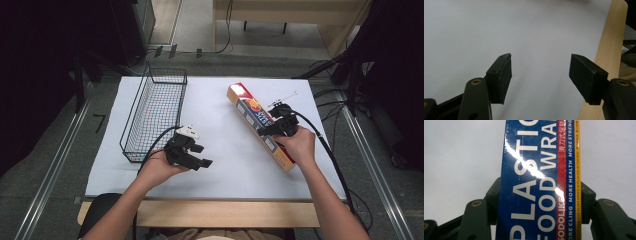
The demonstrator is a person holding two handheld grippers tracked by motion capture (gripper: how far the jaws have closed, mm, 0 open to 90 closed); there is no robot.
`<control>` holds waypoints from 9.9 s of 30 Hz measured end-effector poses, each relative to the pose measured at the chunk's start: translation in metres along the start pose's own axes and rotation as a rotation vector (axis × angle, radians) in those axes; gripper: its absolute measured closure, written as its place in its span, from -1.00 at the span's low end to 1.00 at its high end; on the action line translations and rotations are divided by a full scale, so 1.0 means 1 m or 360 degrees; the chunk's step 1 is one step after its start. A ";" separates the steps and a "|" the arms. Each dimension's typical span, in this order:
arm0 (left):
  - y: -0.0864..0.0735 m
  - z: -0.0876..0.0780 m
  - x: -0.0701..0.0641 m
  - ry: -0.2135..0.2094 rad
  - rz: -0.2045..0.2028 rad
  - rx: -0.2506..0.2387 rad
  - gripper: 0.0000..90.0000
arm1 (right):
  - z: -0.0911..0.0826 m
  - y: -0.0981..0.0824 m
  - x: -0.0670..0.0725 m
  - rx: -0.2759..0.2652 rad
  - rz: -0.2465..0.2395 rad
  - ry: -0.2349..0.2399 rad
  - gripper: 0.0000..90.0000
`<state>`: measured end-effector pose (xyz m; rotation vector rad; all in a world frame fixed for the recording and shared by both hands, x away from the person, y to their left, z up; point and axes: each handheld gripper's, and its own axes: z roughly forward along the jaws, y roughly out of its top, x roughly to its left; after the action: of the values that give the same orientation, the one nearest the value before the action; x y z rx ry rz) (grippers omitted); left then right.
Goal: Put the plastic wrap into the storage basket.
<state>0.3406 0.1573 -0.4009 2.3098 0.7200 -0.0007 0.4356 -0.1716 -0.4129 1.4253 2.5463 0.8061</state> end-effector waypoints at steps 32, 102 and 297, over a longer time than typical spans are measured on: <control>-0.012 -0.026 -0.001 0.0052 -0.0012 -0.0035 -0.23 | -0.024 -0.025 0.020 0.0026 -0.0372 0.0164 -0.08; 0.037 0.017 -0.045 -0.0138 0.0547 0.0297 -0.47 | -0.028 -0.041 0.118 0.0164 -0.1427 0.0594 -0.09; 0.029 -0.081 0.110 0.0948 -0.0828 0.0127 -0.11 | 0.015 -0.056 0.027 -0.0172 -0.0695 0.0102 -0.57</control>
<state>0.4319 0.2454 -0.3436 2.1315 1.6274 0.4410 0.3830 -0.1668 -0.4491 0.7771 2.6647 0.9002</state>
